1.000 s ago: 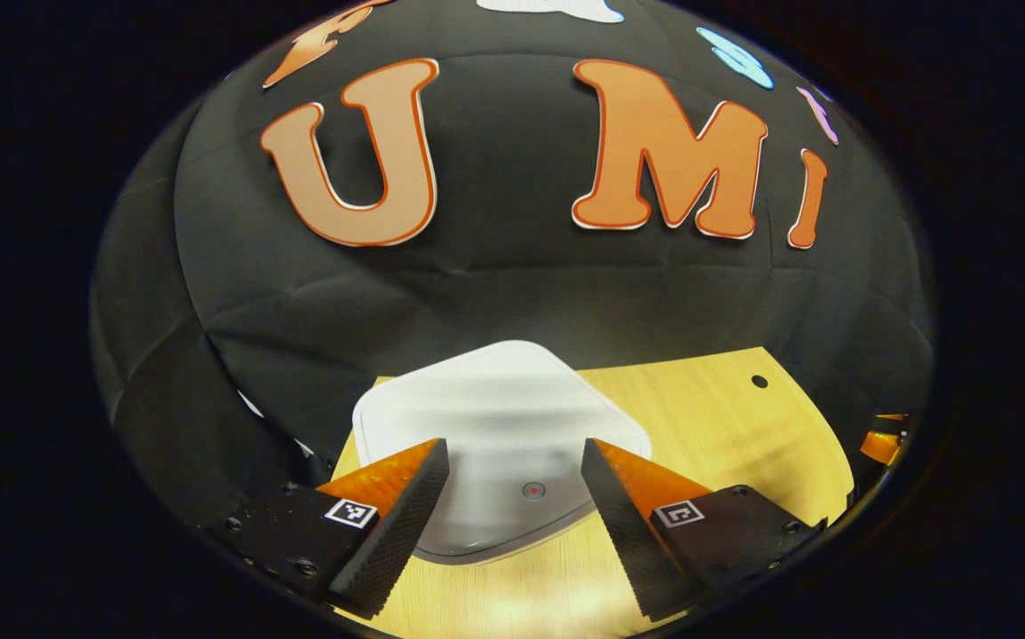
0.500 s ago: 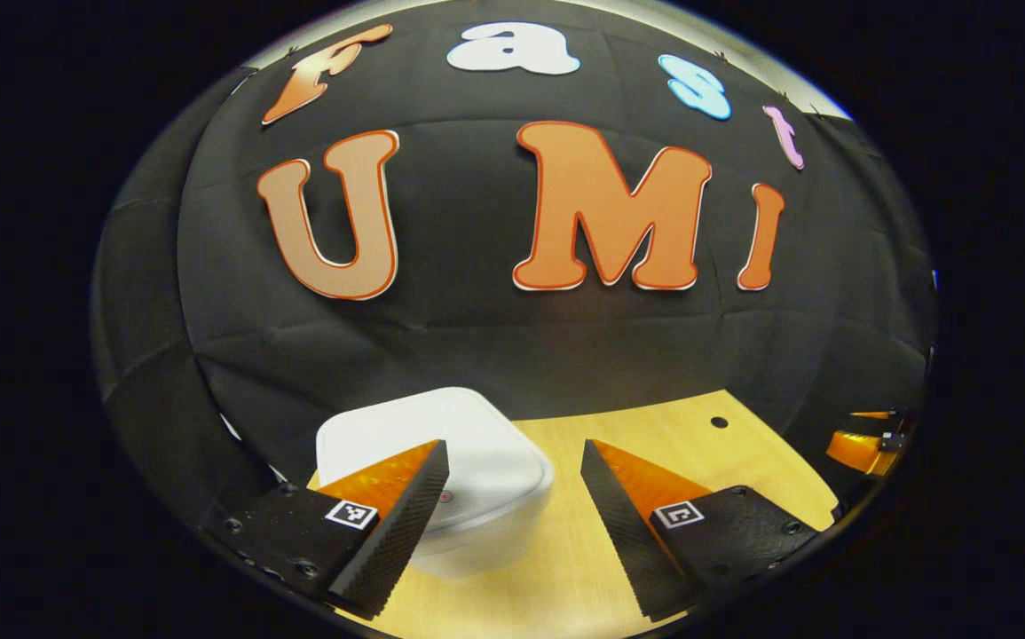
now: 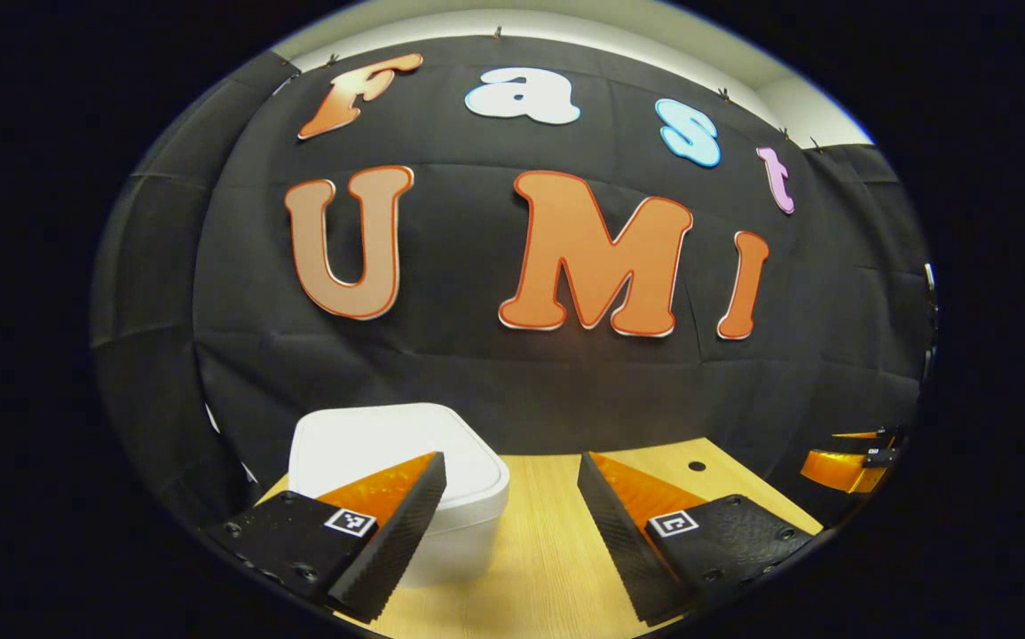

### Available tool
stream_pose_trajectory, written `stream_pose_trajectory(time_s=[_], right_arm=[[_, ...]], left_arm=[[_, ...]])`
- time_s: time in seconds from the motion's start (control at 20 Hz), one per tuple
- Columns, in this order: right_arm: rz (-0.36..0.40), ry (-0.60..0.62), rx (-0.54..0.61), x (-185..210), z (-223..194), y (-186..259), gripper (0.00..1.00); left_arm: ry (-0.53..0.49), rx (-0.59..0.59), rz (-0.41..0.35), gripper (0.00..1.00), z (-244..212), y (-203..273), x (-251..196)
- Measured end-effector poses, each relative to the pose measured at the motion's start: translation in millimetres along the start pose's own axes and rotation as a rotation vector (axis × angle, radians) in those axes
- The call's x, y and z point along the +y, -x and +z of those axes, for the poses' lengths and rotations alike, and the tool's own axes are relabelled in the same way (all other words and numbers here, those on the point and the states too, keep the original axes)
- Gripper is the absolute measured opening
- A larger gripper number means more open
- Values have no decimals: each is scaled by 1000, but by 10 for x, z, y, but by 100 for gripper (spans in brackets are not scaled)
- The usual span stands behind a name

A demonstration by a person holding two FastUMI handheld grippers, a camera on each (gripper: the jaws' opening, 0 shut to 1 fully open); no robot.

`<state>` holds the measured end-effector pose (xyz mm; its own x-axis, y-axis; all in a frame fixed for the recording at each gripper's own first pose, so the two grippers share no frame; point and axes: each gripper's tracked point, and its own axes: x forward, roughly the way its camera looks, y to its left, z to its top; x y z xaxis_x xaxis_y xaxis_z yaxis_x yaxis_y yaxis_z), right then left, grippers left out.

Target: Press the lid of the desktop garbage bin to open it, pick up the crumpled paper on the desktop and throw it into the bin, then pick up the pop can on the desktop and drop it into the bin, and finally close the garbage bin lid.

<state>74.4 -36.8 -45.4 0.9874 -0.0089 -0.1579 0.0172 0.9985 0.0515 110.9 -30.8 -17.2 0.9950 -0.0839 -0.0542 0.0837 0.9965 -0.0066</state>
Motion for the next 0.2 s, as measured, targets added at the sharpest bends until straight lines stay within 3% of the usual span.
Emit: stream_pose_trajectory(time_s=[0.2], right_arm=[[-11, 15, 6, 44, 17, 73, 96]], left_arm=[[-27, -12, -22, 95, 10, 85, -131]])
